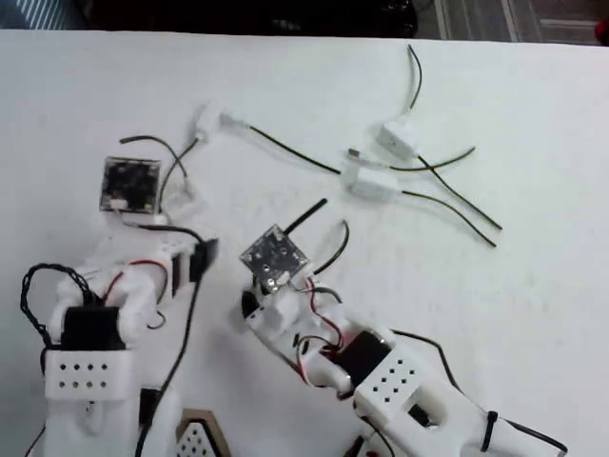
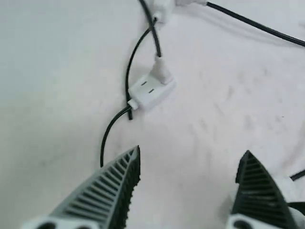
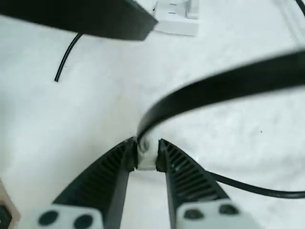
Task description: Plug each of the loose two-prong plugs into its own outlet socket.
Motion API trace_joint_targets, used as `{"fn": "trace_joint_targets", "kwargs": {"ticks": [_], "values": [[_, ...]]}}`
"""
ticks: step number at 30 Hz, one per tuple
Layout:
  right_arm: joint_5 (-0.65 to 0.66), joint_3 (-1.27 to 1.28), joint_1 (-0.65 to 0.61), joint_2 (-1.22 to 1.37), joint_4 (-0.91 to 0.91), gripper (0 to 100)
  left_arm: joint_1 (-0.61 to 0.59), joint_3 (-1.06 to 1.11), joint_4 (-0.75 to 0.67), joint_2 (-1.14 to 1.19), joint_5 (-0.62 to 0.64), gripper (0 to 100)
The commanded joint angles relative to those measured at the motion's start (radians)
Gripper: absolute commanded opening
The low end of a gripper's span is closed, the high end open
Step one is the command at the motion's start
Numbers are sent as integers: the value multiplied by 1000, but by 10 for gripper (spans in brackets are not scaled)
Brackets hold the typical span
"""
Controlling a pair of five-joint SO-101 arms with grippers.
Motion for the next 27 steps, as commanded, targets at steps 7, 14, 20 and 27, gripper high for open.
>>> {"fn": "trace_joint_targets", "kwargs": {"ticks": [7,14,20,27], "values": [[-72,-144,4,254,-4,17,-91,121,-158,8,-11,317],[-80,-147,4,278,-33,17,-91,123,-157,10,-12,317],[-80,-146,4,320,-56,17,-91,123,-153,10,-12,317],[-80,-187,4,444,-53,17,-102,123,-153,10,-12,317]]}}
